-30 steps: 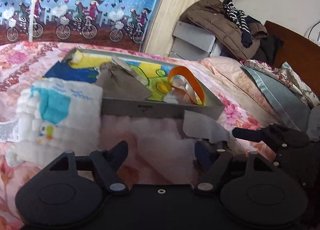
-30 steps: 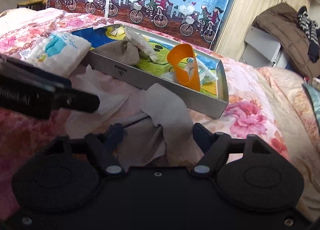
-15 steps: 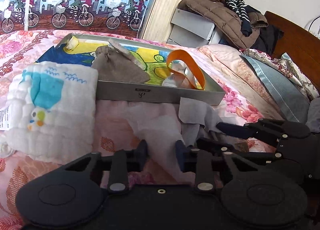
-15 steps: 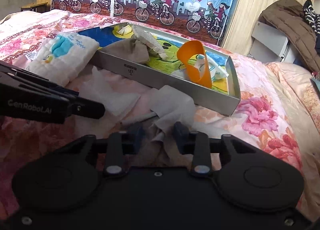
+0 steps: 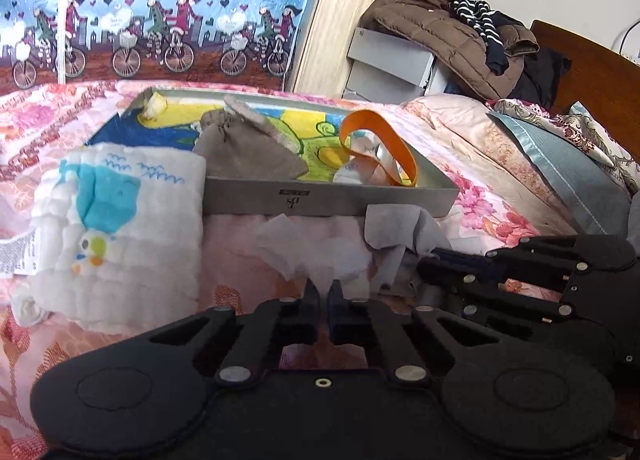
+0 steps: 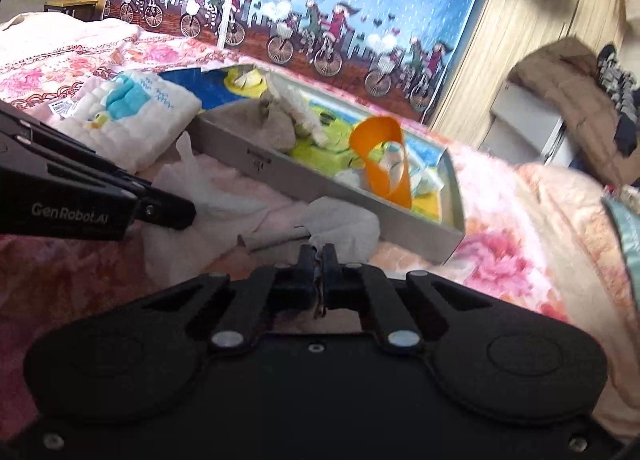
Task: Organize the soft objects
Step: 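Lift the grey cloth with the right gripper while the left gripper carries the tissue toward the tray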
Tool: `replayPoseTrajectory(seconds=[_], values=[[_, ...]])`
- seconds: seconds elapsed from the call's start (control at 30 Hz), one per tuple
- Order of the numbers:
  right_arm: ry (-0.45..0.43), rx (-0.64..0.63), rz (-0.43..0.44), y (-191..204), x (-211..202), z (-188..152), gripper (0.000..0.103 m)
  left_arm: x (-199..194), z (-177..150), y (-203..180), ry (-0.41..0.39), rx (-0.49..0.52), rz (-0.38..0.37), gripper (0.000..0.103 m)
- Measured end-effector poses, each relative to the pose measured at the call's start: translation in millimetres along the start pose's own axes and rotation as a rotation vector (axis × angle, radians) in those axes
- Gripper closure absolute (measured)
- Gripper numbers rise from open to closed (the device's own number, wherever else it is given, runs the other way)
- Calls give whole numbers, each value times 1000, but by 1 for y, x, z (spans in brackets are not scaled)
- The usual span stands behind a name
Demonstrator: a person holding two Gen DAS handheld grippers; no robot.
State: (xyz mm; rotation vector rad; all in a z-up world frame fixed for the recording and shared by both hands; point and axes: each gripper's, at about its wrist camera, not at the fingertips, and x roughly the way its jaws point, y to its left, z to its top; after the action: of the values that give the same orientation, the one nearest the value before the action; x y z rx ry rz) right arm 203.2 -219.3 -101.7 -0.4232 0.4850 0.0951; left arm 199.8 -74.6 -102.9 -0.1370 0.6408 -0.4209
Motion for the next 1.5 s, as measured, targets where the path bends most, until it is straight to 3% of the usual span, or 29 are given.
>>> replayPoseTrajectory(seconds=[0.43,0.63,0.87,1.0,1.17,1.43,1.5], values=[[-194,-64,-148,1,-23,18,103,-33,14,-9,-178,49,80,101],[-278,-95,-182,-2,-1,33,103,-41,33,-13,-252,86,114,101],[-306,-119,-185,-10,32,45,103,-13,81,8,-300,38,151,101],[-300,-135,-167,-10,48,46,103,10,102,18,-338,30,212,101],[-272,-165,-144,-2,55,45,103,37,109,28,-301,12,316,101],[-182,-190,-155,2,63,45,103,54,97,39,-202,-18,324,99],[-177,-200,-155,5,61,45,103,55,97,40,-182,-18,308,94]])
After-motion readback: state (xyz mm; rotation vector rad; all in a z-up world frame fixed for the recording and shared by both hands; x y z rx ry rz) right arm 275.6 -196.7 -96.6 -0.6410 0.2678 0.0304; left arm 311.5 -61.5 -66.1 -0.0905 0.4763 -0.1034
